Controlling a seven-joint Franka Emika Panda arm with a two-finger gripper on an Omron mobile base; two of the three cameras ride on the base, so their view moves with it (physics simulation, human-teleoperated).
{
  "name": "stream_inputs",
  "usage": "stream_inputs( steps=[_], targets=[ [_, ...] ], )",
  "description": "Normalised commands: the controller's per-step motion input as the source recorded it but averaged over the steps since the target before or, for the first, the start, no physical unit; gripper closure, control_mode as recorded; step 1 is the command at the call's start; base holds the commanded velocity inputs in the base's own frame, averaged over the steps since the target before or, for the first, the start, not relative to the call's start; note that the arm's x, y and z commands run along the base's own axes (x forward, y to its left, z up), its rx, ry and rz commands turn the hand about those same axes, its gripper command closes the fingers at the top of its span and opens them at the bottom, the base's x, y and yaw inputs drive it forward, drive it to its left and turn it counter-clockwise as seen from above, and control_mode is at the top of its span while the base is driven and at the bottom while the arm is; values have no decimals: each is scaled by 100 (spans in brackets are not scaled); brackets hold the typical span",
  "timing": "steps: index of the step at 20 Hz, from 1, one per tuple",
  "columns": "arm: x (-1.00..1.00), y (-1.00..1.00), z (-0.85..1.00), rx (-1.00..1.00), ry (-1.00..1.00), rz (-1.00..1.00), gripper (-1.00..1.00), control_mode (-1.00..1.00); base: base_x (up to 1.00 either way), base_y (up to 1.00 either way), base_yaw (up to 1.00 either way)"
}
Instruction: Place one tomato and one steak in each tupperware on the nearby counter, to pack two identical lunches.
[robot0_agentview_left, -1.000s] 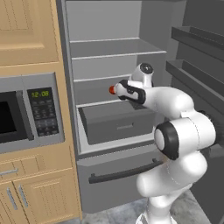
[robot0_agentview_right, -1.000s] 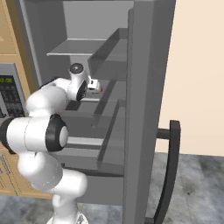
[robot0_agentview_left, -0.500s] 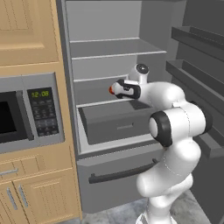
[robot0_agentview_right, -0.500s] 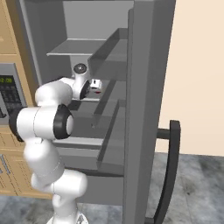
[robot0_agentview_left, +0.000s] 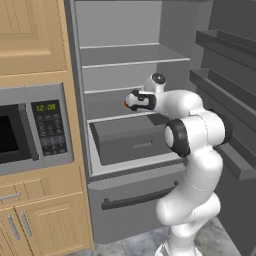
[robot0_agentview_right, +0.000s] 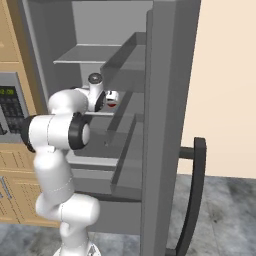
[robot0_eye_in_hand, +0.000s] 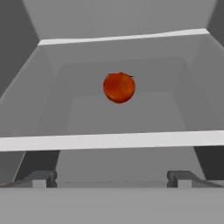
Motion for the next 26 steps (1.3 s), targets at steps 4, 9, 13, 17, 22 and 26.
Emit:
stream_inputs(
  steps=[4,9,13,17,22,26],
  targets=[
    [34,0,-17,0,0,0,-100,-100,0,0,0],
    [36,0,-16,0,0,0,-100,-100,0,0,0],
    [38,0,-14,0,0,0,-100,-100,0,0,0],
    [38,0,-16,0,0,0,-100,-100,0,0,0],
    [40,3,-19,0,0,0,-100,-100,0,0,0],
    [43,8,-20,0,0,0,-100,-100,0,0,0]
  ],
)
